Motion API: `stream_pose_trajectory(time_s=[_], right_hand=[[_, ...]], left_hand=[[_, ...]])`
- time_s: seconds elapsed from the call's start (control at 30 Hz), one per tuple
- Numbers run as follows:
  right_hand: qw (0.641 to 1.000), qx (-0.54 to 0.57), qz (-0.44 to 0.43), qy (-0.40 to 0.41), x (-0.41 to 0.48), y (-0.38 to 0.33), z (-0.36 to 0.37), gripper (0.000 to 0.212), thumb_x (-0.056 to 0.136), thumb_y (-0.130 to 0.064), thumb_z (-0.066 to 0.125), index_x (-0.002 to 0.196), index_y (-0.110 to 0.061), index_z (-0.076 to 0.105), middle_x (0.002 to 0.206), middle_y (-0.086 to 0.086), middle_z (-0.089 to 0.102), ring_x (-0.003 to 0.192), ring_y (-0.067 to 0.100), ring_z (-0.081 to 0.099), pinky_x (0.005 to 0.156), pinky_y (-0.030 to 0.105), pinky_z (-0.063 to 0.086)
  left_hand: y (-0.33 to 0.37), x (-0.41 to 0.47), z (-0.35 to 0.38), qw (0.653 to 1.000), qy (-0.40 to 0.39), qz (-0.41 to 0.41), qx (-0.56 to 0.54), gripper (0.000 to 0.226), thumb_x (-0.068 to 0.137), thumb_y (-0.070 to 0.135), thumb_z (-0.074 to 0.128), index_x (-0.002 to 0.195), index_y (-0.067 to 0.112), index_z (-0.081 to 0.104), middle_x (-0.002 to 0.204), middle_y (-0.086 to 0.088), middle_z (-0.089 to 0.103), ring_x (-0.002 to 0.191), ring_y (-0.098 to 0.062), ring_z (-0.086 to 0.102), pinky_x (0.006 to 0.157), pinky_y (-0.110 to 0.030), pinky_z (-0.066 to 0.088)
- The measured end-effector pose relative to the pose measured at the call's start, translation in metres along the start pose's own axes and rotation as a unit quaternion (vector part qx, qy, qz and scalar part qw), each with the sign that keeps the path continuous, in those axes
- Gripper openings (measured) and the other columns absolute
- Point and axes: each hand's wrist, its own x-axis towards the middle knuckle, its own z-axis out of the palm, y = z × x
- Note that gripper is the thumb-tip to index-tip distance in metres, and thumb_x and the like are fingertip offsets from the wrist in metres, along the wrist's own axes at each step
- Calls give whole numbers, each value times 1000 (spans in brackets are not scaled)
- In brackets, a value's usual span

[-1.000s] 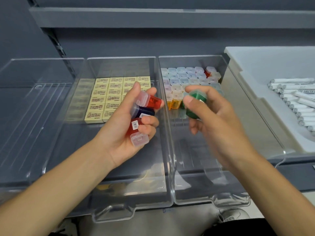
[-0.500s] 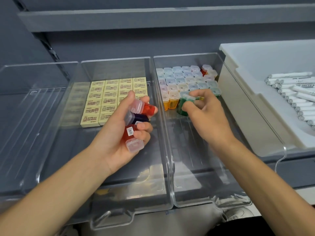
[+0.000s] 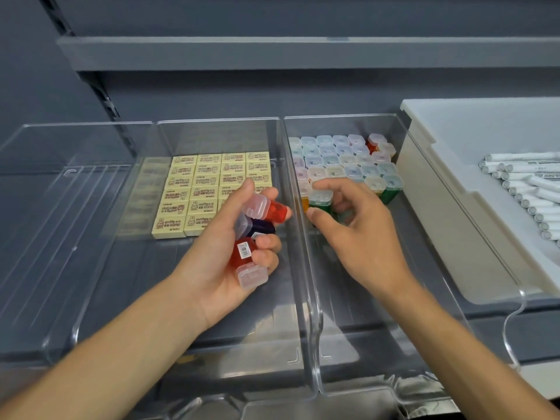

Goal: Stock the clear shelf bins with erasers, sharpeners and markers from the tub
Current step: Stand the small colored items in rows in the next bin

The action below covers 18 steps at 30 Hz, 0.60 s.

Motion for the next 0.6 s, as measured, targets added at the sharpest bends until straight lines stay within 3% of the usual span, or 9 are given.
stream_pose_trajectory(time_s=[0.13, 0.27, 0.37, 0.47, 0.6], right_hand=[[1000, -6, 0, -10, -1, 0, 4, 30, 84, -21, 72, 110, -31, 60, 92, -11, 58, 79, 8, 52, 68, 12, 42], [999, -38, -15, -2, -4, 1, 10, 28, 82, -14, 74, 98, -25, 53, 92, -12, 57, 77, 6, 57, 68, 19, 50], [995, -89, -47, 9, -4, 2, 14, 27, 82, -16, 74, 102, -23, 57, 97, -8, 51, 78, 5, 56, 72, 22, 52], [992, -114, -55, 18, -2, 2, 17, 25, 83, -18, 73, 99, -22, 54, 85, -8, 54, 75, 8, 55, 68, 29, 52], [994, -96, -40, 24, 0, 1, 16, 20, 83, -15, 73, 89, -19, 54, 78, -9, 57, 72, 9, 57, 67, 28, 52]], left_hand=[[0, -1, 1, 1000, 4, -2, 2, 37, 81, 41, 66, 109, 16, 66, 92, -6, 61, 48, -6, 42, 31, -14, 37], [1, 0, 0, 1000, 2, -1, 4, 38, 80, 41, 66, 109, 16, 66, 92, -6, 61, 47, -6, 42, 32, -14, 37], [0, 0, -1, 1000, -1, -5, 5, 37, 79, 41, 67, 107, 17, 67, 91, -6, 61, 47, -7, 42, 32, -15, 38], [1, 1, -1, 1000, 0, -1, 11, 37, 79, 41, 67, 106, 16, 67, 88, -5, 61, 47, -7, 41, 32, -15, 38], [-1, 0, 0, 1000, 5, 6, 22, 37, 79, 43, 67, 105, 18, 68, 86, -4, 61, 47, -6, 40, 32, -15, 37]])
